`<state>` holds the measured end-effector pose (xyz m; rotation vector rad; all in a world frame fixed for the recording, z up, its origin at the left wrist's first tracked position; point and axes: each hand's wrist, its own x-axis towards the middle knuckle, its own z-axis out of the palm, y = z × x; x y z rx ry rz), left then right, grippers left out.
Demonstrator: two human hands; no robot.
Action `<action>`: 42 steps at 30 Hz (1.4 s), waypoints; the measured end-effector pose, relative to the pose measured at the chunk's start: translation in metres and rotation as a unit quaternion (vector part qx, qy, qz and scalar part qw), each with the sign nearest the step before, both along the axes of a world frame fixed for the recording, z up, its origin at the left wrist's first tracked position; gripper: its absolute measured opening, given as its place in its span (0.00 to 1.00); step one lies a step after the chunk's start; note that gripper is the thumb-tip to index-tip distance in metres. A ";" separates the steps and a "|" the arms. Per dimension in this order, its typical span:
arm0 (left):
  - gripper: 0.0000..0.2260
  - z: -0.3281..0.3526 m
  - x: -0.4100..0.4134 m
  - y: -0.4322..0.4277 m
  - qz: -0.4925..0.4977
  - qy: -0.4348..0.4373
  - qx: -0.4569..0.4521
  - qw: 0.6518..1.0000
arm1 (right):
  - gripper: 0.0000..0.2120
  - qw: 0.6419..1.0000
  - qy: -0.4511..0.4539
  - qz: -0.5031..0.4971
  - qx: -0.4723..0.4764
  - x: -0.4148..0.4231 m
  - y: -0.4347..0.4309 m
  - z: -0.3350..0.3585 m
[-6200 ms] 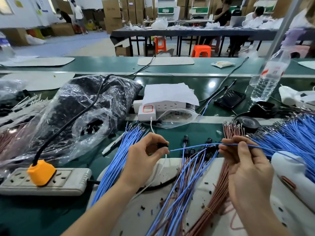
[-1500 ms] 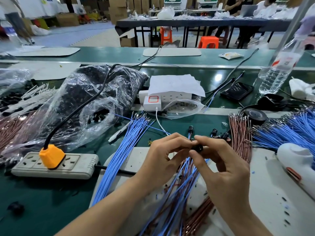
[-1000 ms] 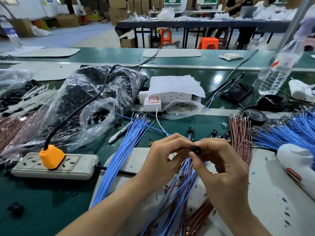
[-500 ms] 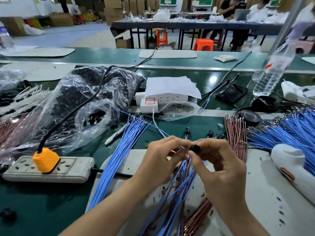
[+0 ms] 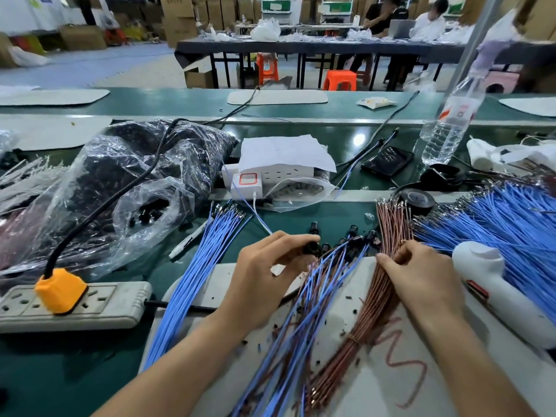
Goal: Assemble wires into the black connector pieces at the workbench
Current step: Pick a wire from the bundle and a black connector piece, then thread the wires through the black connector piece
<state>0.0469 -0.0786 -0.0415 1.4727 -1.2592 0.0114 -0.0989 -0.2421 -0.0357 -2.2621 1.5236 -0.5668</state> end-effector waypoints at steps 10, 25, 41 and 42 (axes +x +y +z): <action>0.12 -0.001 0.000 0.001 -0.018 -0.010 0.009 1.000 | 0.08 0.987 -0.121 -0.027 0.107 -0.007 -0.012 0.005; 0.08 -0.003 -0.010 0.000 -0.122 -0.085 0.162 0.976 | 0.08 0.794 -0.534 0.138 0.254 0.013 0.022 0.014; 0.11 -0.004 -0.019 0.000 -0.168 -0.154 0.246 0.942 | 0.03 0.833 -0.319 0.198 0.406 0.007 0.022 0.009; 0.11 -0.004 -0.019 0.000 -0.168 -0.155 0.245 0.942 | 0.04 0.832 -0.295 0.216 0.418 0.006 0.021 0.010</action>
